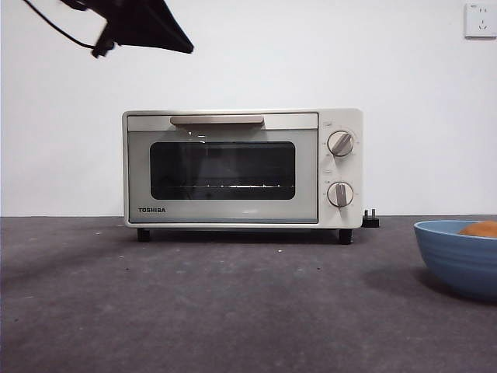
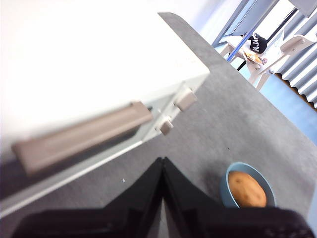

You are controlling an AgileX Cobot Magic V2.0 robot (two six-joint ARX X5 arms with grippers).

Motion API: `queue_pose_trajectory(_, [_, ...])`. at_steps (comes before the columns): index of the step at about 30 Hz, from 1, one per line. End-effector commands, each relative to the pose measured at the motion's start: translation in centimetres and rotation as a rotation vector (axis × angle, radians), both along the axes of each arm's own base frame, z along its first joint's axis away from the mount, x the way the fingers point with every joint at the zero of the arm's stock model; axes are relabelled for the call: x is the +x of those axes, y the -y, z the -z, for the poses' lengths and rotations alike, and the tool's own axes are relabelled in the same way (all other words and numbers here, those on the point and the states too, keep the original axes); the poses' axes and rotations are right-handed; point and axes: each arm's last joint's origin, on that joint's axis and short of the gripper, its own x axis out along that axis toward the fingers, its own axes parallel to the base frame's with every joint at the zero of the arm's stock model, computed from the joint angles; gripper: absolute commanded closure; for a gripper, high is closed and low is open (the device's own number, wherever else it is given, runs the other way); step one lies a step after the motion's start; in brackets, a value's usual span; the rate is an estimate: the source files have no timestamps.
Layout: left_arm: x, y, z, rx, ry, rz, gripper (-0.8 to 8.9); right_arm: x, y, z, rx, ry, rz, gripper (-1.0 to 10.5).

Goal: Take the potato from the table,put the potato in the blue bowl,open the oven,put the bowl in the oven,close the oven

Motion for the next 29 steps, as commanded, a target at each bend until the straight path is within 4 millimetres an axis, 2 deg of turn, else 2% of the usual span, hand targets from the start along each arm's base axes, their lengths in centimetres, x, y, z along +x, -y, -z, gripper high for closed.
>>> queue_pose_trajectory(1, [1.6,0.5,-0.1,0.056,0.024,0.018,8.19,-0.9,0.0,-0.5,0.109,-0.002,-0.013,9.6])
queue_pose_trajectory(8, [4.5,1.0,0.5,0.202,0.027,-0.028,8.19,-2.9,0.1,-1.1,0.195,0.044,-0.046,9.6])
queue_pose_trajectory(14, [6.2,1.3,2.4,0.283,0.031,-0.038,8.19,-3.3,0.2,-1.1,0.206,0.047,-0.042,9.6])
queue_pose_trajectory(20, [7.2,1.6,4.1,0.351,0.025,-0.069,8.19,-3.3,0.2,-1.1,0.208,0.043,-0.04,9.6])
queue_pose_trajectory(29, [7.2,2.1,4.6,0.36,0.007,-0.058,8.19,-3.3,0.2,-1.1,0.211,0.041,-0.038,9.6])
